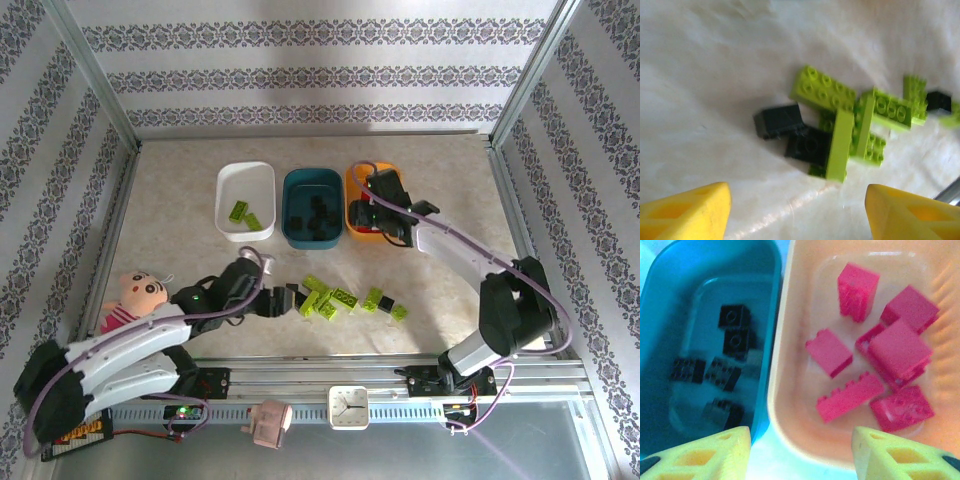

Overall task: Sort the legos into containers by color
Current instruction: Place the lego in the container, then pick up the lego from the middle-left of the table.

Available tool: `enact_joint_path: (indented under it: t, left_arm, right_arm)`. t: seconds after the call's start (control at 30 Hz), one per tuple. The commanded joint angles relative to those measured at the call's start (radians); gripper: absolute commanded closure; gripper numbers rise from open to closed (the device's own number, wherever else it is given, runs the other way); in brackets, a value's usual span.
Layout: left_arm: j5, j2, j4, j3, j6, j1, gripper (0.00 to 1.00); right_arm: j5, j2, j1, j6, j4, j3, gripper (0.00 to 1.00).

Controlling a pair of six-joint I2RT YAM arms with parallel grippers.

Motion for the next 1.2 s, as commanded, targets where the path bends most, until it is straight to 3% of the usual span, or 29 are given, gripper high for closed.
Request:
enact_joint_path:
  t: [0.0,0.07,0.2,0.5,0.73,0.93,1.17]
  left_arm:
    - [-0.095,0.096,0.025,0.06,0.067,-0.103,0.28]
    - [-0.109,0.171,0.034,0.079,0.084,-0.151,0.29]
    - [-0.12,0.311,0.041,0.122,0.1,-0.202,0.39]
    - [-0.203,0.483,0.069,0.195,0.143,-0.211,0.43]
    - [-0.204,0.544,0.11,0.234,0.191,-0.211,0.51]
    - [-0.193,0.59,0.085,0.237,0.169,-0.211,0.65]
    - [-0.171,0.44,0.05,0.186,0.114,-0.211,0.78]
  right_arm:
    - [-0.016,-0.049,0.019,0.038,0.04,-0.1,0.45]
    - [-0.017,-0.081,0.023,0.049,0.055,-0.146,0.44]
    - [-0.014,-0.13,0.023,0.06,0.064,-0.197,0.44]
    - [-0.013,-0.185,0.018,0.062,0.068,-0.234,0.44]
    - [-0.014,-0.206,0.013,0.058,0.066,-0.244,0.43]
    - [-0.018,-0.211,0.007,0.059,0.071,-0.255,0.43]
    - [-0.016,-0.229,0.003,0.063,0.073,-0.264,0.43]
